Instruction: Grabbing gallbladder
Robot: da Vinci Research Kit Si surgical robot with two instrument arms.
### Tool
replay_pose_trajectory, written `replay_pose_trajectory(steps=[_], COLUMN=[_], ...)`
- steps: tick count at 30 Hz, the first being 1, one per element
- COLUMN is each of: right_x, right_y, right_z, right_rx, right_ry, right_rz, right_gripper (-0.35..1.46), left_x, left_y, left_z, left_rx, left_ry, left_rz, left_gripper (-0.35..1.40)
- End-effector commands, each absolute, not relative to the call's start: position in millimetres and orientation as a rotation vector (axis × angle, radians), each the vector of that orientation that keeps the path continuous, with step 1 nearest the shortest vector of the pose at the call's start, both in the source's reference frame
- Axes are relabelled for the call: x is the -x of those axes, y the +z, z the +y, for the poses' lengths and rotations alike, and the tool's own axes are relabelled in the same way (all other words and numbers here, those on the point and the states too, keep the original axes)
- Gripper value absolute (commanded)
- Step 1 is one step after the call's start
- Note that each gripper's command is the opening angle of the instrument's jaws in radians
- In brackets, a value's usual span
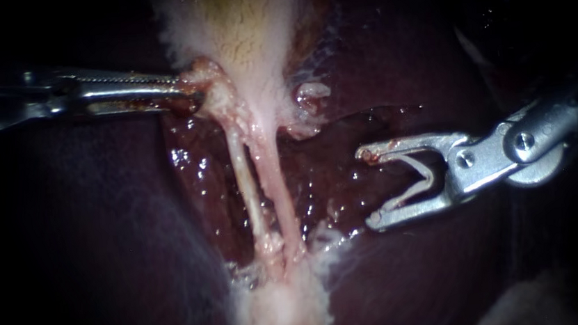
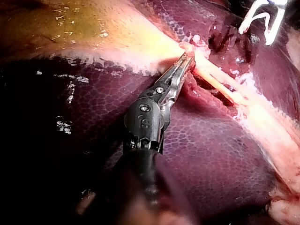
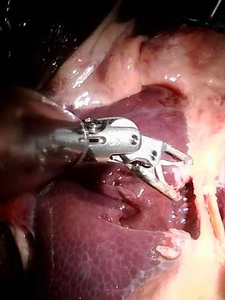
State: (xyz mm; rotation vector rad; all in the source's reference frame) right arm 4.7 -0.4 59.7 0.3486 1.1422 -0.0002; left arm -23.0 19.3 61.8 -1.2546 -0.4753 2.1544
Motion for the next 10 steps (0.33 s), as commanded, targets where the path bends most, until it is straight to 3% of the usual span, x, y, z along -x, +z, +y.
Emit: replay_pose_trajectory(steps=[1, 10], right_x=[-4.7, -4.7], right_y=[59.7, 59.7], right_z=[-0.4, -0.4], right_rx=[-0.349, -0.349], right_ry=[0.000, 0.000], right_rz=[1.142, 1.142], right_gripper=[0.50, 0.50], left_x=[23.0, 22.9], left_y=[61.8, 62.3], left_z=[19.2, 19.1], left_rx=[1.258, 1.259], left_ry=[2.155, 2.157], left_rz=[-0.474, -0.472], left_gripper=[-0.35, -0.35])
